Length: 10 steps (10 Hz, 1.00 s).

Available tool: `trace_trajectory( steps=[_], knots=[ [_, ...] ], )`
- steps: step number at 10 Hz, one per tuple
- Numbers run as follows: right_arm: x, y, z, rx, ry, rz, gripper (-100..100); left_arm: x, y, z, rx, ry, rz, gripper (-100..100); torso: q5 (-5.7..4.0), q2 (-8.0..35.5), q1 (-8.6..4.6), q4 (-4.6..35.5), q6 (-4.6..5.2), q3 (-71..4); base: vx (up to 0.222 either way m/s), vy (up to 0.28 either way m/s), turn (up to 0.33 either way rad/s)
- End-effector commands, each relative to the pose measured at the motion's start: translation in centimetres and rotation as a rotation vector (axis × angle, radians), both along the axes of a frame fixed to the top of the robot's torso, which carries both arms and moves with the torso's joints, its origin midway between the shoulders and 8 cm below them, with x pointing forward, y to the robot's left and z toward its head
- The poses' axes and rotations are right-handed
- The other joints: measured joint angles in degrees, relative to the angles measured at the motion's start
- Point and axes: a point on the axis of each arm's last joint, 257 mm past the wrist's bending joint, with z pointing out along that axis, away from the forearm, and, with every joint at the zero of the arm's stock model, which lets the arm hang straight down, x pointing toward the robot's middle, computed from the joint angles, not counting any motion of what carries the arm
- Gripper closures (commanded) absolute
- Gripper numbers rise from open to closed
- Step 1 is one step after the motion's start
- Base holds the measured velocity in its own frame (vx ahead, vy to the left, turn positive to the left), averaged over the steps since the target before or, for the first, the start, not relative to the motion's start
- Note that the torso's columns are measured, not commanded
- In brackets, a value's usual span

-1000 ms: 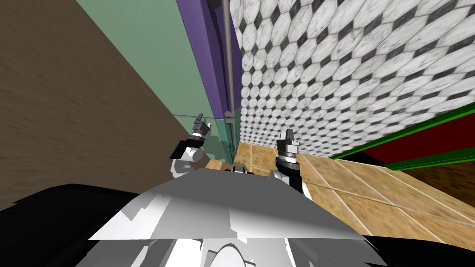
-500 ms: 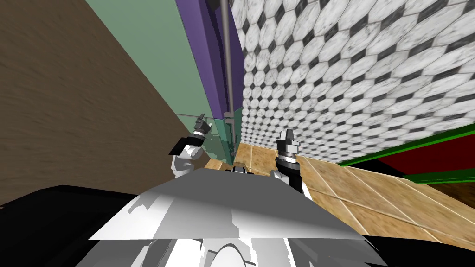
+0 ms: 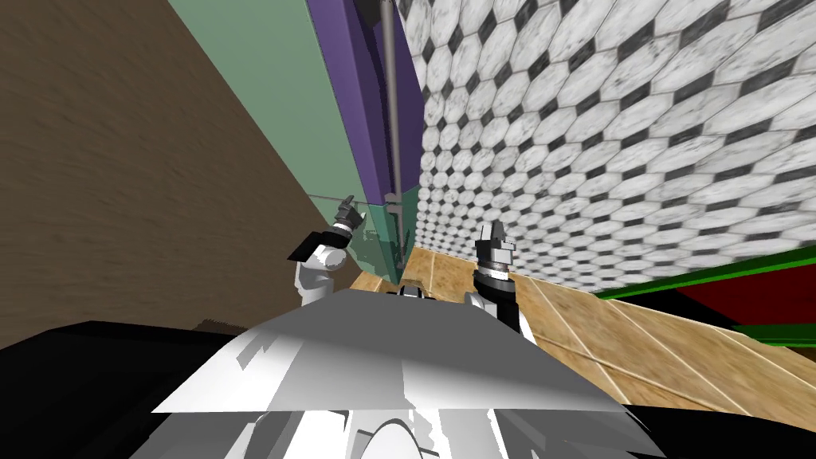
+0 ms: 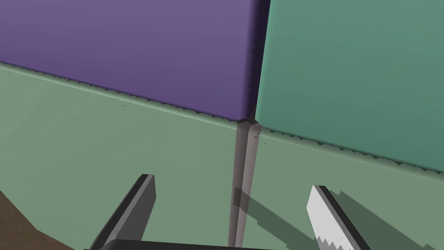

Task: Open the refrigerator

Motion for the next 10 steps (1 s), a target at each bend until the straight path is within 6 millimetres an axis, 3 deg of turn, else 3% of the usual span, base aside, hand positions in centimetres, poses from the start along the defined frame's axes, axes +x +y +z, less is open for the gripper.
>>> trace_trajectory(
  steps=[1,10],
  knots=[
    [0.0,0.0,0.0,0.000,0.000,0.000,0,0.7,-0.8,-0.9,-0.019,0.050,-0.033,-100,-0.01,-0.1,-0.05,0.0,0.09,0.0,0.031,-0.082,0.109],
    [0.0,0.0,0.0,0.000,0.000,0.000,0,1.5,-2.4,-1.3,-0.049,0.148,-0.116,-100,-0.13,-0.5,-0.37,-0.2,0.43,-0.4,0.022,-0.069,0.083]
  ],
)
